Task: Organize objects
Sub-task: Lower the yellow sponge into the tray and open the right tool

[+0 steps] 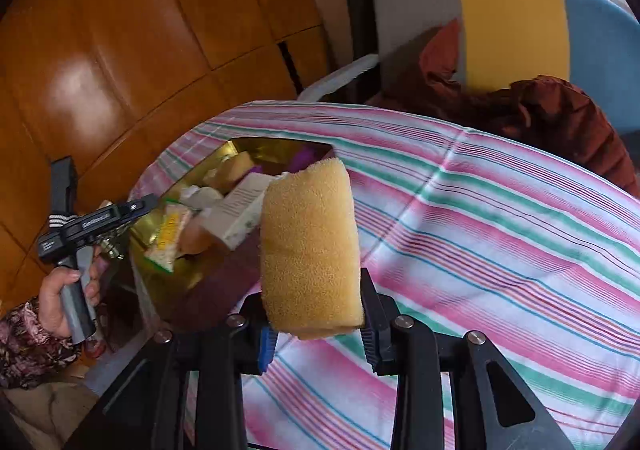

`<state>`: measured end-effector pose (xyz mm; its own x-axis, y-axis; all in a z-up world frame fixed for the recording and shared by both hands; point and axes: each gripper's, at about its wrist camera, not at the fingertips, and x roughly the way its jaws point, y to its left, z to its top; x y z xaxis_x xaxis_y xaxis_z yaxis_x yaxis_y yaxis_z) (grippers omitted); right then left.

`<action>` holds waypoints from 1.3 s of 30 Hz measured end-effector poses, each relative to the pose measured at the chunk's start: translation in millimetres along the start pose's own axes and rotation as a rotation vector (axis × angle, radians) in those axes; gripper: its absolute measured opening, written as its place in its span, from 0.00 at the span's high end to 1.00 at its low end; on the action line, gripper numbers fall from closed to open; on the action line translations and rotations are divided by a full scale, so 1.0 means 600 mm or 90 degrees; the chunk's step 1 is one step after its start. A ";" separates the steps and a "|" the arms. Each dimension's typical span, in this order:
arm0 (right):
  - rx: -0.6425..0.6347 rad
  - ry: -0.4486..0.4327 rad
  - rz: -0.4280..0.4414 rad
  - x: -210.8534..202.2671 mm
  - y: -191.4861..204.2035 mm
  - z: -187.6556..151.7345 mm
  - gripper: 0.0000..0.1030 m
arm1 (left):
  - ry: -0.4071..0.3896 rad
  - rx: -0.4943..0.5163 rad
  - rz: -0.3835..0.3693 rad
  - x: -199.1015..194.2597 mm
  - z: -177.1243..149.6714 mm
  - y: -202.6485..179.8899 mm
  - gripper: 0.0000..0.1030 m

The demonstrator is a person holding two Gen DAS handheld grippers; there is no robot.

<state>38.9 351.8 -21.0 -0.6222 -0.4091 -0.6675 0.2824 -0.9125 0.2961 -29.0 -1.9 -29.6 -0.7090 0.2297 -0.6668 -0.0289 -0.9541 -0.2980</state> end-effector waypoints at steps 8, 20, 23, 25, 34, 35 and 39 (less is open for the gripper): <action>-0.097 0.042 0.054 0.068 0.154 0.005 0.66 | 0.006 0.029 0.003 -0.020 0.011 -0.012 0.50; -0.219 0.134 0.009 0.164 0.255 0.017 0.65 | 0.006 0.025 0.014 -0.048 0.018 0.004 0.50; -0.224 0.155 0.002 0.182 0.263 0.016 0.65 | 0.003 0.013 0.015 -0.053 0.022 0.012 0.50; -0.226 0.169 -0.004 0.191 0.267 0.013 0.65 | 0.003 0.008 0.015 -0.055 0.025 0.016 0.50; -0.194 0.164 -0.040 0.195 0.260 0.009 0.39 | 0.019 0.010 0.032 -0.054 0.016 0.016 0.50; -0.181 0.156 -0.039 0.192 0.257 0.011 0.37 | 0.025 0.012 0.036 -0.053 0.015 0.014 0.50; -0.121 0.126 -0.039 0.176 0.244 0.012 0.36 | 0.054 0.023 0.055 -0.047 0.008 0.008 0.50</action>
<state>9.4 175.0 -43.5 -0.4928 -0.3282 -0.8059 0.3920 -0.9106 0.1311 -12.5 -13.7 -8.8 -0.6479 0.1599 -0.7447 0.0032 -0.9771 -0.2126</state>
